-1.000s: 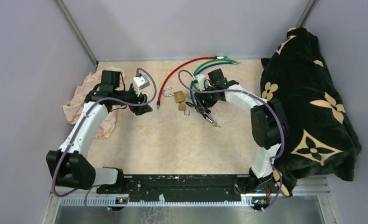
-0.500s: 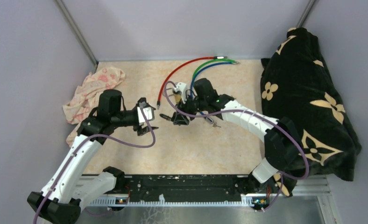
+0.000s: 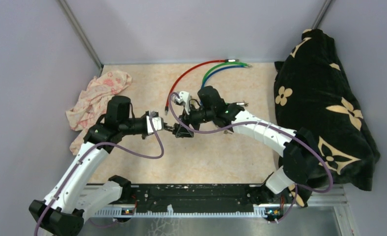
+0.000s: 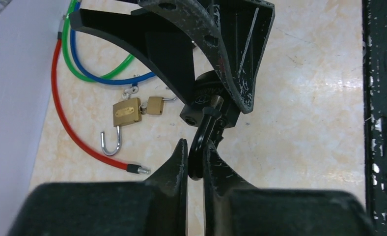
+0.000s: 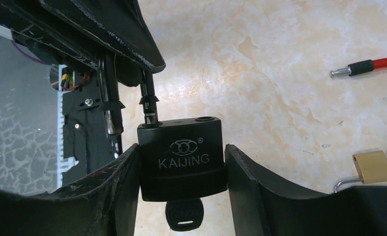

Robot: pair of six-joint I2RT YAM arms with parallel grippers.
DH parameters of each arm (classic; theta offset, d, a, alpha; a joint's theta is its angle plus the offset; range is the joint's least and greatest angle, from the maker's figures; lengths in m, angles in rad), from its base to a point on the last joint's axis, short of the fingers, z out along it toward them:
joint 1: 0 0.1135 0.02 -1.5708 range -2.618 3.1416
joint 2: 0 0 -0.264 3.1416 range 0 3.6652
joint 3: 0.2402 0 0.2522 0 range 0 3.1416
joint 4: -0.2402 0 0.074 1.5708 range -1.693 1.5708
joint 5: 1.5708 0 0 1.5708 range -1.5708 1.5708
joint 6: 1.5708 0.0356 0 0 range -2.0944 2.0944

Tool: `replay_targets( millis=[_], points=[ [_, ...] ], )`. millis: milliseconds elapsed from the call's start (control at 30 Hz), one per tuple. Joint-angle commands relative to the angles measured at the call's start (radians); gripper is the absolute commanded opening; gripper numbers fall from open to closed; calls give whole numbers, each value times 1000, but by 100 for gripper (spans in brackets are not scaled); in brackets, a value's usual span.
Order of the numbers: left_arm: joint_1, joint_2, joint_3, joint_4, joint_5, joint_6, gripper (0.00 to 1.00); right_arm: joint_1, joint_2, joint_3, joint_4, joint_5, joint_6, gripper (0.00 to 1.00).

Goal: Lock with the key
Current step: Pick up the lock from the center of the board.

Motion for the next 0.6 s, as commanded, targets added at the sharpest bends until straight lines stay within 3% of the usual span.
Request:
replay_targets(
  millis=[0, 133, 167, 200, 233, 267, 367, 567],
  points=[
    [-14, -25, -8, 9, 51, -43, 0, 30, -46, 75, 74, -24, -22, 0],
    [-14, -56, -9, 51, 32, -147, 0, 31, -57, 56, 95, -10, -19, 0],
    [-15, -69, -13, 75, 9, -165, 0, 30, -61, 43, 105, -10, -13, 18],
    [-14, -86, -18, 106, -17, -201, 0, 29, -73, 28, 117, 1, -7, 50],
    [-14, -105, -25, 142, -41, -223, 0, 29, -82, 7, 134, 13, 3, 91],
    [-15, -130, -31, 185, -57, -234, 0, 24, -98, -18, 173, 20, 19, 98],
    [-15, -210, -59, 300, -62, -256, 0, -41, -150, -126, 338, -30, 136, 98],
    [-15, -322, -144, 402, -13, -242, 0, -129, -121, -274, 814, -240, 625, 98]
  ],
)
